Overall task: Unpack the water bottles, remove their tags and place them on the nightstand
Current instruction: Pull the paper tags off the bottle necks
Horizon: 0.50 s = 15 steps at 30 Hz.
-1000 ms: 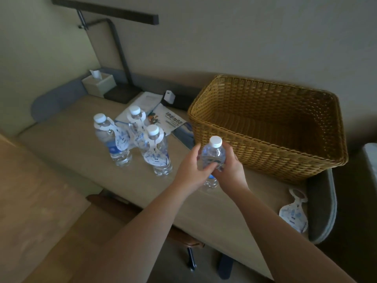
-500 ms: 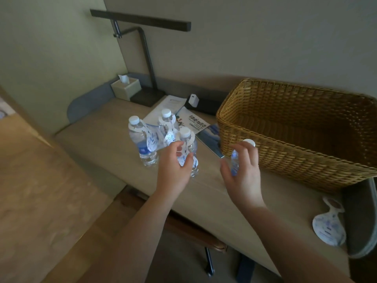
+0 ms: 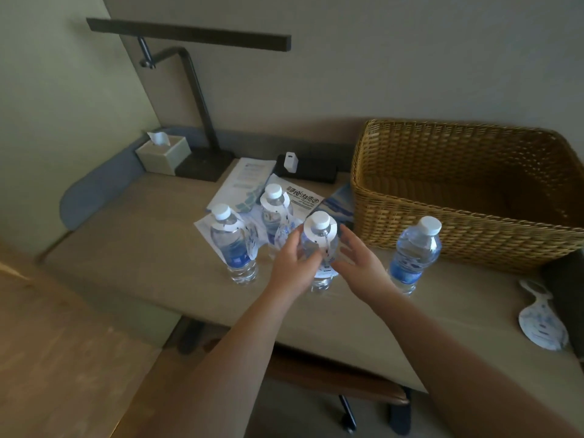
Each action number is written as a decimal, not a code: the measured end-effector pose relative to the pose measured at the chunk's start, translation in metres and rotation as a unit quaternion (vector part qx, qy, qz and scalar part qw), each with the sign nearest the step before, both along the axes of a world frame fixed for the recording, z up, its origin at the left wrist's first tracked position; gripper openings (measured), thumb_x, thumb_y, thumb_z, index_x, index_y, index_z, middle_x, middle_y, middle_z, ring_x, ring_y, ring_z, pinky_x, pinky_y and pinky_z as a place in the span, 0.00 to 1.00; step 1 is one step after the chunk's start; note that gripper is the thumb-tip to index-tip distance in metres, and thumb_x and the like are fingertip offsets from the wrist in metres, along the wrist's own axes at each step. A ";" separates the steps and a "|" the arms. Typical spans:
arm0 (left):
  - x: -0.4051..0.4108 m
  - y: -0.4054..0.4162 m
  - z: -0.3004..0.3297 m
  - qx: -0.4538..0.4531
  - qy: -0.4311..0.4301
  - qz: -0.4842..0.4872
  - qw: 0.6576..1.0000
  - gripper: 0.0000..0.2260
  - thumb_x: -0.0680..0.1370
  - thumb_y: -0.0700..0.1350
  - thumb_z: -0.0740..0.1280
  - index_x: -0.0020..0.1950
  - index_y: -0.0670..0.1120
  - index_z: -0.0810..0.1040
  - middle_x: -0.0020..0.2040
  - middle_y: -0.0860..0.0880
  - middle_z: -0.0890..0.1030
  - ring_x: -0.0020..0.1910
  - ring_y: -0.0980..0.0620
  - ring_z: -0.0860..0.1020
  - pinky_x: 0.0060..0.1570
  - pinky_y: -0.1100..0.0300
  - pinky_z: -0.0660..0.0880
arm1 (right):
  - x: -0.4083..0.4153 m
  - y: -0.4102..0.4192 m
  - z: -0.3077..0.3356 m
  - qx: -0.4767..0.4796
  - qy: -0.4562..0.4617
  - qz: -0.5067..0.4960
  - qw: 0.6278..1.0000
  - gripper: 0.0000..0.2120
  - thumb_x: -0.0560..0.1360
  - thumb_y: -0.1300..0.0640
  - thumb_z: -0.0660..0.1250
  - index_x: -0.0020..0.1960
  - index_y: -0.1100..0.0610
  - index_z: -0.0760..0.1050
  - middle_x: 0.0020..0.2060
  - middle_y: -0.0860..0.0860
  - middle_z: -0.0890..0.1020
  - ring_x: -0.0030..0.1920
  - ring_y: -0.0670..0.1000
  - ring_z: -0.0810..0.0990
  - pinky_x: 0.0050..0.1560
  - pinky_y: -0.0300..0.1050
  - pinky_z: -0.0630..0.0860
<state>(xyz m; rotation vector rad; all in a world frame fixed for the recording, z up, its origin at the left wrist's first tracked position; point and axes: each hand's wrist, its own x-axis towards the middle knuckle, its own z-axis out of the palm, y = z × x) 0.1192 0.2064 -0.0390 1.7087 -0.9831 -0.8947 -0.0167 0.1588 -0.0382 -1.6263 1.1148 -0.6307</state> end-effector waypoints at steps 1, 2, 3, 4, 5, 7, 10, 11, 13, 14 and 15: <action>0.001 0.001 0.000 -0.006 0.009 -0.006 1.000 0.23 0.72 0.50 0.66 0.66 0.63 0.70 0.56 0.66 0.79 0.57 0.64 0.77 0.52 0.67 0.74 | 0.001 0.002 0.000 0.001 -0.011 0.008 1.000 0.32 0.75 0.60 0.65 0.74 0.40 0.60 0.67 0.43 0.74 0.67 0.44 0.72 0.60 0.41 0.71; 0.001 0.002 0.000 -0.011 0.013 -0.015 1.000 0.23 0.71 0.50 0.65 0.64 0.66 0.70 0.51 0.69 0.80 0.52 0.68 0.78 0.45 0.73 0.73 | 0.001 0.003 -0.001 -0.002 -0.012 0.009 1.000 0.32 0.75 0.61 0.64 0.73 0.39 0.61 0.64 0.41 0.76 0.65 0.42 0.73 0.60 0.40 0.72; 0.000 0.002 0.001 -0.015 0.020 -0.026 0.999 0.23 0.70 0.50 0.64 0.63 0.67 0.70 0.49 0.72 0.79 0.49 0.71 0.77 0.39 0.75 0.72 | 0.000 0.004 0.000 -0.003 -0.010 0.004 1.000 0.33 0.74 0.62 0.63 0.73 0.39 0.61 0.62 0.40 0.78 0.63 0.41 0.74 0.59 0.41 0.74; -0.002 0.003 0.001 -0.020 0.029 -0.039 0.999 0.22 0.71 0.49 0.64 0.62 0.67 0.71 0.48 0.73 0.78 0.48 0.72 0.77 0.37 0.77 0.71 | -0.002 0.005 0.001 -0.006 -0.007 -0.006 1.000 0.33 0.74 0.63 0.63 0.73 0.38 0.61 0.60 0.40 0.79 0.62 0.40 0.75 0.59 0.42 0.75; -0.005 0.003 0.000 -0.027 0.037 -0.051 0.998 0.21 0.71 0.47 0.64 0.61 0.66 0.72 0.48 0.73 0.78 0.48 0.72 0.77 0.36 0.78 0.71 | -0.005 0.004 0.002 -0.010 -0.004 -0.017 1.000 0.33 0.74 0.63 0.63 0.73 0.38 0.61 0.59 0.40 0.80 0.60 0.40 0.76 0.58 0.42 0.76; -0.013 0.001 -0.002 -0.039 0.048 -0.068 0.996 0.20 0.73 0.45 0.65 0.61 0.64 0.73 0.50 0.69 0.80 0.49 0.69 0.78 0.39 0.76 0.72 | -0.013 0.004 0.003 -0.018 0.005 -0.034 0.999 0.32 0.74 0.61 0.63 0.72 0.37 0.62 0.56 0.41 0.81 0.56 0.41 0.79 0.56 0.44 0.78; -0.028 -0.001 -0.008 -0.037 0.058 -0.090 0.994 0.22 0.75 0.44 0.66 0.69 0.58 0.71 0.58 0.60 0.80 0.57 0.62 0.78 0.47 0.70 0.74 | -0.031 0.001 0.003 -0.018 0.019 -0.047 0.999 0.32 0.74 0.61 0.63 0.71 0.35 0.62 0.55 0.42 0.82 0.54 0.46 0.81 0.57 0.49 0.78; -0.033 -0.002 -0.010 -0.035 0.061 -0.091 0.993 0.23 0.76 0.44 0.66 0.70 0.57 0.70 0.60 0.59 0.79 0.59 0.60 0.78 0.49 0.69 0.74 | -0.037 0.000 0.002 -0.014 0.018 -0.046 0.999 0.32 0.74 0.61 0.63 0.71 0.35 0.62 0.56 0.43 0.81 0.56 0.46 0.80 0.58 0.50 0.77; -0.038 -0.003 -0.013 -0.033 0.055 -0.095 0.993 0.23 0.77 0.45 0.67 0.71 0.55 0.69 0.61 0.57 0.77 0.60 0.59 0.77 0.51 0.67 0.74 | -0.048 0.001 0.000 -0.010 0.004 -0.045 0.999 0.32 0.74 0.63 0.63 0.71 0.36 0.64 0.57 0.43 0.81 0.59 0.44 0.78 0.59 0.44 0.75; -0.039 -0.004 -0.014 -0.032 0.045 -0.100 0.993 0.22 0.77 0.47 0.68 0.70 0.56 0.69 0.60 0.57 0.77 0.60 0.59 0.77 0.52 0.66 0.74 | -0.052 0.002 -0.001 -0.011 -0.004 -0.049 0.999 0.32 0.73 0.63 0.63 0.70 0.37 0.64 0.57 0.42 0.80 0.60 0.43 0.77 0.57 0.39 0.74; -0.040 -0.004 -0.014 -0.032 0.036 -0.108 0.993 0.22 0.77 0.48 0.68 0.70 0.57 0.68 0.61 0.56 0.76 0.59 0.59 0.76 0.51 0.65 0.74 | -0.056 0.003 -0.002 -0.011 -0.007 -0.055 0.998 0.31 0.73 0.63 0.64 0.71 0.39 0.65 0.58 0.42 0.80 0.61 0.42 0.76 0.55 0.35 0.74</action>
